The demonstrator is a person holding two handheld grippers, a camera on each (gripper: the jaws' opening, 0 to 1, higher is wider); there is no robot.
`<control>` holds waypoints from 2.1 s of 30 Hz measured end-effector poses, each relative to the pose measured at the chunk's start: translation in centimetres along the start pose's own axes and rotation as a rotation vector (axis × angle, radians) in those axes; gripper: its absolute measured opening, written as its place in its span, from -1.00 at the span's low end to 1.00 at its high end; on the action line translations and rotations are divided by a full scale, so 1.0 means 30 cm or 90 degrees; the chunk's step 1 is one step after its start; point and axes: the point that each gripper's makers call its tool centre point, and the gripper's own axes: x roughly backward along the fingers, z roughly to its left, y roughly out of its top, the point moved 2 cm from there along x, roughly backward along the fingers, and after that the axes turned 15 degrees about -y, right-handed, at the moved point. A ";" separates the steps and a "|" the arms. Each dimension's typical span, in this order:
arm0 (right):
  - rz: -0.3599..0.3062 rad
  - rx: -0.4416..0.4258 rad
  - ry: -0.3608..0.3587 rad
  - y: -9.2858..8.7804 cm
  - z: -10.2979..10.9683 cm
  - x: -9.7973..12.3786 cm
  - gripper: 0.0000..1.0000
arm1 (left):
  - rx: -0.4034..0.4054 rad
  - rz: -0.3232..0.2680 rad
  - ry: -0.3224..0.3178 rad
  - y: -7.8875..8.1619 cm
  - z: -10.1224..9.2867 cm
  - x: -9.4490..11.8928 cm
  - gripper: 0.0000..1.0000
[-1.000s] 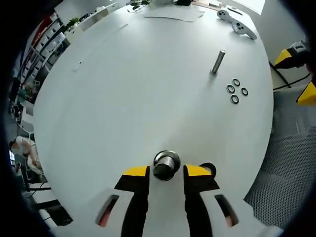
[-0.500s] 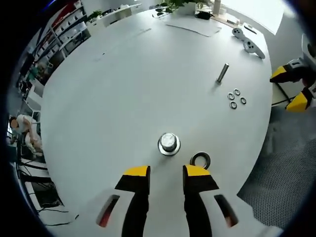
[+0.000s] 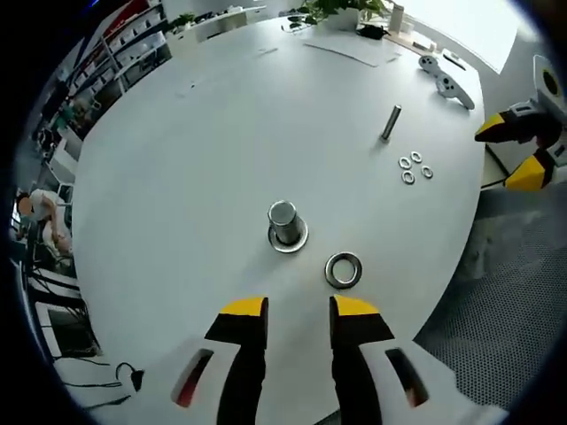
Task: Place the washer onto the threaded stud by aligning its center hole with the stud, sliding it down to the base, and recovering from edge contact or off-axis alignment until the washer reaches the visible bottom stop.
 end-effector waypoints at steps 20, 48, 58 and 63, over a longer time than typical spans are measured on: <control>-0.002 0.045 -0.009 -0.003 0.007 0.003 -0.16 | 0.033 0.003 -0.029 0.017 -0.071 -0.110 -0.43; 0.004 0.013 -0.014 -0.008 -0.010 -0.005 -0.15 | -0.034 0.038 -0.042 0.041 -0.101 -0.180 -0.49; 0.009 0.020 -0.023 -0.016 -0.018 -0.007 -0.15 | -0.050 0.013 -0.035 0.040 -0.092 -0.178 -0.58; 0.010 0.018 -0.029 -0.018 -0.023 -0.003 -0.15 | -0.051 -0.013 -0.037 0.029 -0.088 -0.175 -0.59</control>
